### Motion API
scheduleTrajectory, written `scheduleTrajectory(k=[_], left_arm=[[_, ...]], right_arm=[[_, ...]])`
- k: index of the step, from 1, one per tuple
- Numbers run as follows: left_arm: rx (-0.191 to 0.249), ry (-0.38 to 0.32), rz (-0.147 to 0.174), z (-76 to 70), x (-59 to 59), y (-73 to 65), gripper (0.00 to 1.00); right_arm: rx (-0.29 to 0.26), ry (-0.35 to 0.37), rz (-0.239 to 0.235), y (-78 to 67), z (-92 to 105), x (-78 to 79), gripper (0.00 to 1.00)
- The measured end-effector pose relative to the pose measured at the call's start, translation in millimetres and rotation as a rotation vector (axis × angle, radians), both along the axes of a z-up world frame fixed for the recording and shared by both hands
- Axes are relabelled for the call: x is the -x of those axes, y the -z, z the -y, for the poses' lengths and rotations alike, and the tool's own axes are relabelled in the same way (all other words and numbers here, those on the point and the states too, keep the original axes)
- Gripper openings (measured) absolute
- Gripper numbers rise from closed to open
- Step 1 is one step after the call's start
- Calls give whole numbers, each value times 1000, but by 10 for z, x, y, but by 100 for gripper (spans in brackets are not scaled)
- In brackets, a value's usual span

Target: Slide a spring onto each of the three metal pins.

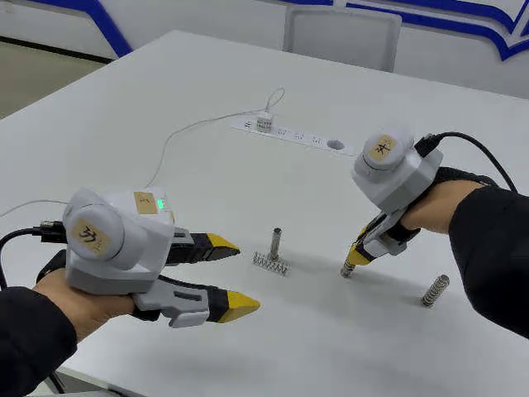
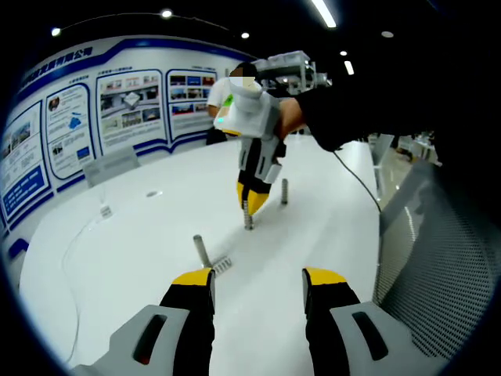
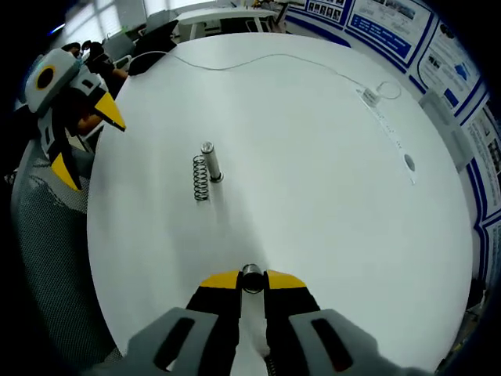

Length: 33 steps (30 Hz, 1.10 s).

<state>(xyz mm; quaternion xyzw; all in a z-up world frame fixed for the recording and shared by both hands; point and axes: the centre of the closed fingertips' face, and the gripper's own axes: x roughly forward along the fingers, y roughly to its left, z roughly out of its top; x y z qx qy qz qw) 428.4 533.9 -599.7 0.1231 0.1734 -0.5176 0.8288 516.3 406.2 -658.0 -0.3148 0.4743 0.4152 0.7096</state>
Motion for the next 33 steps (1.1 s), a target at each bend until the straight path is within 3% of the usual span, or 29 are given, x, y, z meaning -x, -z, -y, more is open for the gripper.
scheduleTrajectory(k=[9,19,26,33], left_arm=[[1,-3,1,-10,-8,-1,46],[0,-2,0,-14,-16,6,46],[-5,1,-1,-14,-23,23,46],[-7,-2,-1,-25,-22,26,46]], right_arm=[[13,-1,-5,98,12,9,13],[-3,-29,54,-82,-20,-47,18],[-50,-90,114,-285,-298,-27,18],[-72,-162,108,-187,-575,63,18]])
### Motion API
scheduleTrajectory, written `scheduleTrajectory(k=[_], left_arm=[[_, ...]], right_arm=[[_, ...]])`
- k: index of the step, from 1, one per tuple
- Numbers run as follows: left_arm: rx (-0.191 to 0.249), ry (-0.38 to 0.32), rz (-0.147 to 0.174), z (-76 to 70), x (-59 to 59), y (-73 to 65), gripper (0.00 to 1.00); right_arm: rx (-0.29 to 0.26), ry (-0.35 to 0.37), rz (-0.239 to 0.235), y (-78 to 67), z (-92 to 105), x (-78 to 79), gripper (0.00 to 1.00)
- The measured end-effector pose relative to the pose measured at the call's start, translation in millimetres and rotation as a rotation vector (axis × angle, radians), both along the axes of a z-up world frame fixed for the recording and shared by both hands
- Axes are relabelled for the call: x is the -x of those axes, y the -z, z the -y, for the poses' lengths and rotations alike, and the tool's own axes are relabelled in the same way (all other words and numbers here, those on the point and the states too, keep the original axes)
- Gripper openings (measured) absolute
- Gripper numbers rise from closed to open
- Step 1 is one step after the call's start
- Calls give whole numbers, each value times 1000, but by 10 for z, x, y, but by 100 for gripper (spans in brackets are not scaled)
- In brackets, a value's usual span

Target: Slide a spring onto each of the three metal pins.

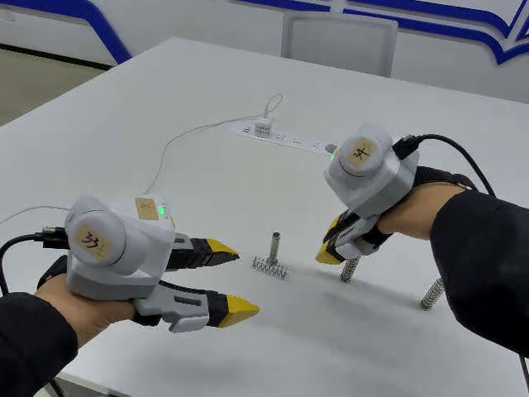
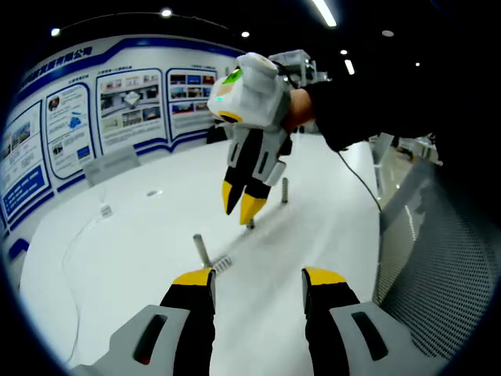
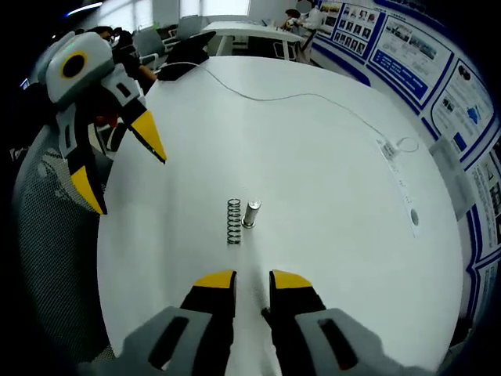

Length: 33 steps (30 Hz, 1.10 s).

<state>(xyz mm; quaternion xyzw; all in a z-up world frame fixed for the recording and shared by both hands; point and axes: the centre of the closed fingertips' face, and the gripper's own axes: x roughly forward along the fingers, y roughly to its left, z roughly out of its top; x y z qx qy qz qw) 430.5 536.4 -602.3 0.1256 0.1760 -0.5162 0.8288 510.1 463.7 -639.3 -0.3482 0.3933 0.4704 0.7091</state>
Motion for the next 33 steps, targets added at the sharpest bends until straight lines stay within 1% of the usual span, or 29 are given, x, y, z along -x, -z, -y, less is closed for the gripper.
scheduleTrajectory(k=[4,10,14,21,27,30,31,33], left_arm=[[0,0,-1,3,3,5,46],[-2,0,-4,4,9,9,45],[-3,-1,-7,6,12,13,45],[-5,-3,-10,4,12,20,45],[-9,-4,-13,4,14,30,45],[-11,-4,-14,5,16,34,45],[-11,-4,-15,5,16,36,45],[-12,-5,-15,5,15,39,45]], right_arm=[[-7,-26,-11,82,-118,25,18],[-24,-36,-34,222,-270,38,18],[-25,-38,-38,310,-340,30,17],[-24,-35,-57,420,-400,19,17],[-24,-19,-72,495,-386,-15,15],[-27,-15,-77,515,-381,-15,14],[-40,-7,-87,506,-396,-9,12],[-43,-8,-83,506,-397,-15,12]])
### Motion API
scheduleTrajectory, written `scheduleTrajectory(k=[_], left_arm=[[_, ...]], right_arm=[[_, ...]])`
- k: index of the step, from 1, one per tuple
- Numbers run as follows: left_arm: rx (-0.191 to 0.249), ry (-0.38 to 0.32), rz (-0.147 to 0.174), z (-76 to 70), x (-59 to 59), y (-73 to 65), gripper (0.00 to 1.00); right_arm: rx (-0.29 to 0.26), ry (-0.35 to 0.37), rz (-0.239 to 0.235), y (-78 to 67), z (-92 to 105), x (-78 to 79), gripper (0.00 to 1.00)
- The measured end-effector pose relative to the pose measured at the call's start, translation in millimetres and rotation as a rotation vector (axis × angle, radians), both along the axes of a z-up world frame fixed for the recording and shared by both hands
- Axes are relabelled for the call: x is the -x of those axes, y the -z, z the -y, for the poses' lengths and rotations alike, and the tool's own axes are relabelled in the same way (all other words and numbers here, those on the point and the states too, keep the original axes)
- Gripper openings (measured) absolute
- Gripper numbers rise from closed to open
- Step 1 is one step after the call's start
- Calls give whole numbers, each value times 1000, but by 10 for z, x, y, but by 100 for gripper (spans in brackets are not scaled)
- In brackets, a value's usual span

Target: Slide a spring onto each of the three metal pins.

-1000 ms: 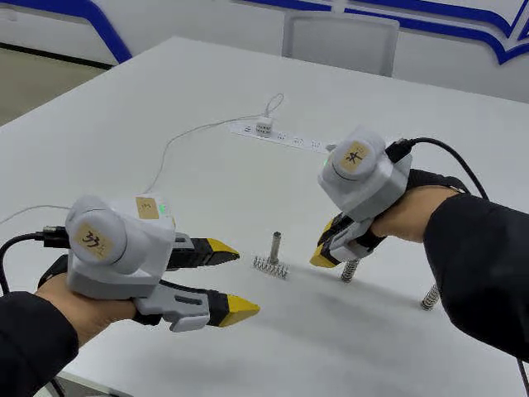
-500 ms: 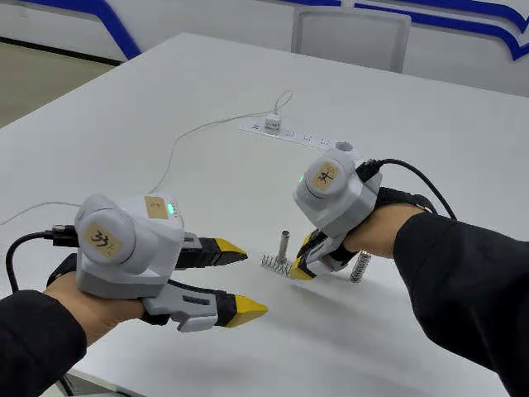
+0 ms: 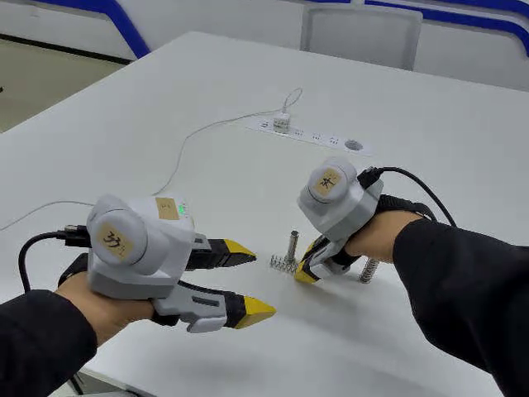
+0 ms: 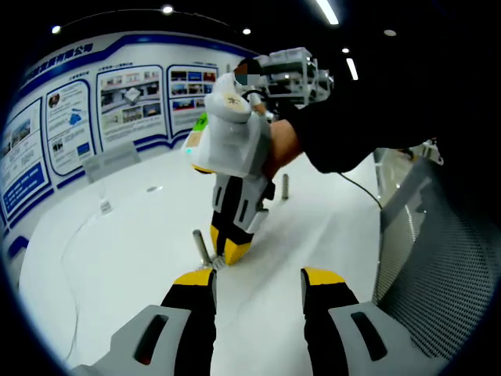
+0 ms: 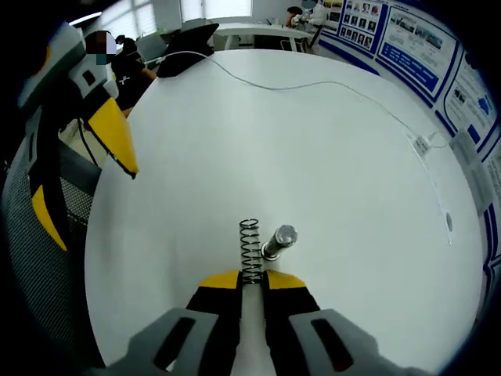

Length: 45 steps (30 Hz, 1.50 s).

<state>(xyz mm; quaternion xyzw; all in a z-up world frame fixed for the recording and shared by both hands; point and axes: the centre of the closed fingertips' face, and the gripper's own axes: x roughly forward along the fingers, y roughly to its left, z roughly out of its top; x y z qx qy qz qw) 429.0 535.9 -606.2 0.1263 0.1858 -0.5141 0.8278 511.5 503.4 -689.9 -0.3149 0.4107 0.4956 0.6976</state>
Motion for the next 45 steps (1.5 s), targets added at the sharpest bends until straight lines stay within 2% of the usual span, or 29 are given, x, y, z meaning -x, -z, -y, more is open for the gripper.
scheduleTrajectory(k=[5,13,18,24,29,36,40,45], left_arm=[[-7,3,1,6,3,9,44],[-22,22,1,42,18,37,43],[-37,45,10,89,11,40,42],[-59,88,23,175,41,50,40],[-70,118,34,224,68,23,38],[-67,162,59,327,93,-55,31],[-78,189,74,362,119,-37,27],[-85,209,99,379,142,-30,17]], right_arm=[[-2,11,-8,-19,9,30,12],[23,-31,-3,-184,69,221,11],[36,-78,-7,-343,134,410,11],[22,-114,-17,-605,186,630,11],[34,-160,-16,-732,187,811,11],[43,-188,-13,-807,149,925,11],[49,-200,-9,-845,131,964,11],[56,-207,-10,-874,132,986,11]])
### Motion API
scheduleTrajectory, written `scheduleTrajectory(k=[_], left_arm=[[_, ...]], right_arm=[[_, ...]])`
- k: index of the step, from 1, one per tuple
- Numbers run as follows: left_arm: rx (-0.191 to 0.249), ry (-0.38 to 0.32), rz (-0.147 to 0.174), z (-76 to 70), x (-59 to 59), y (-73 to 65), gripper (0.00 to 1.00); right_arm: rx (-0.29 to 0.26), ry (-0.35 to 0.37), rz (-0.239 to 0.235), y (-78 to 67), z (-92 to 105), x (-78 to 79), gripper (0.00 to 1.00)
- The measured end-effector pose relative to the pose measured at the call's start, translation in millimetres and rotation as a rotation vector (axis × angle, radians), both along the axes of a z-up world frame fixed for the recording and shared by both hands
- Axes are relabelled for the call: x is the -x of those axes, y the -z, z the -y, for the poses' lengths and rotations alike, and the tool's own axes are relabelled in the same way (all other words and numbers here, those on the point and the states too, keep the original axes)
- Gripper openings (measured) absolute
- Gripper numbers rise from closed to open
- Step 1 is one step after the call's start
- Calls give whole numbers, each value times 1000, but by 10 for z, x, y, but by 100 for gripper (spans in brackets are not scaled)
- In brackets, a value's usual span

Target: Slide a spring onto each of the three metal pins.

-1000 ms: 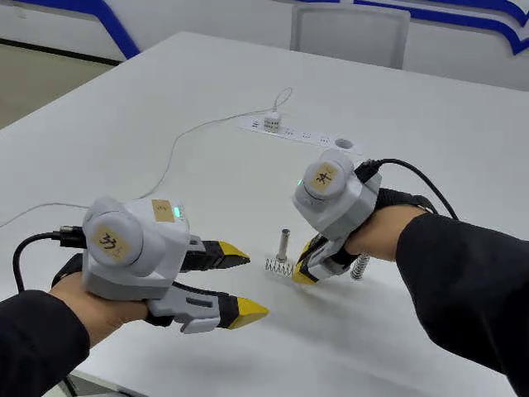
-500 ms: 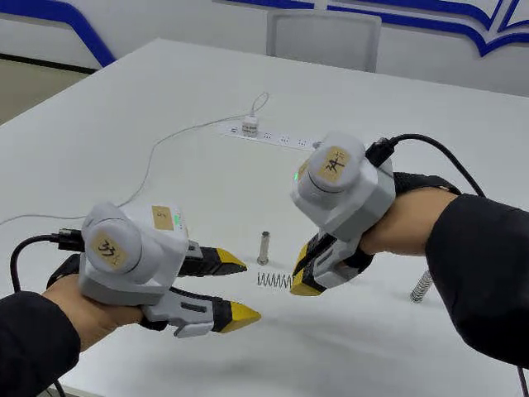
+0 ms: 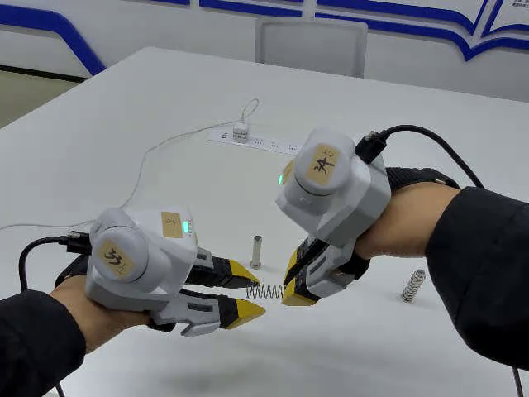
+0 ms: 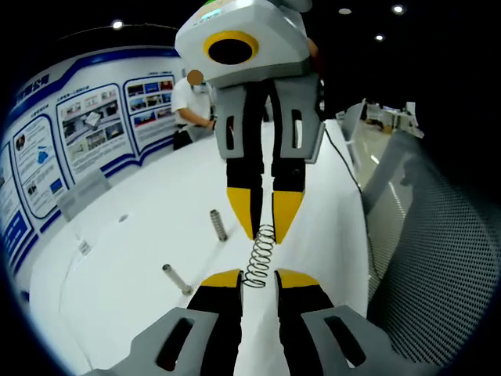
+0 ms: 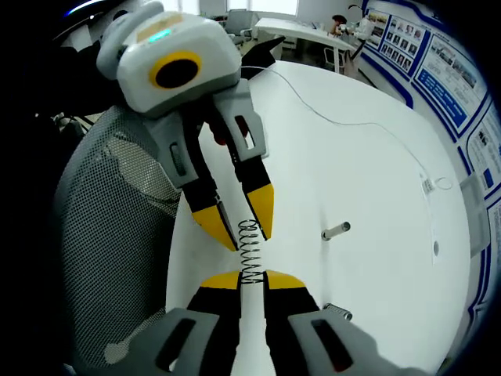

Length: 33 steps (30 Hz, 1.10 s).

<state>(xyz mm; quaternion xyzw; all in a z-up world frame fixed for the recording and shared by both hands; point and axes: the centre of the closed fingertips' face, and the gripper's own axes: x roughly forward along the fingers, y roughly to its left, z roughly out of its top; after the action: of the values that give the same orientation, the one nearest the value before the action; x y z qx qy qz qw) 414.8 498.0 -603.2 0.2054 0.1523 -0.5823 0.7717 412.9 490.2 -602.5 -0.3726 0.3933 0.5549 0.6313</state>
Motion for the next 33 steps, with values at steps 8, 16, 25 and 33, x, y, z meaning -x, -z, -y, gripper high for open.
scheduleTrajectory(k=[8,16,25,33], left_arm=[[-6,5,7,-8,-5,16,12],[4,14,-2,19,18,22,11],[26,6,-14,33,22,-3,11],[48,-3,-22,25,11,-20,11]], right_arm=[[-18,-11,18,-142,-49,33,11],[-68,-38,46,-325,-205,51,11],[-96,-60,66,-399,-346,66,12],[-87,-81,66,-382,-336,64,16]])
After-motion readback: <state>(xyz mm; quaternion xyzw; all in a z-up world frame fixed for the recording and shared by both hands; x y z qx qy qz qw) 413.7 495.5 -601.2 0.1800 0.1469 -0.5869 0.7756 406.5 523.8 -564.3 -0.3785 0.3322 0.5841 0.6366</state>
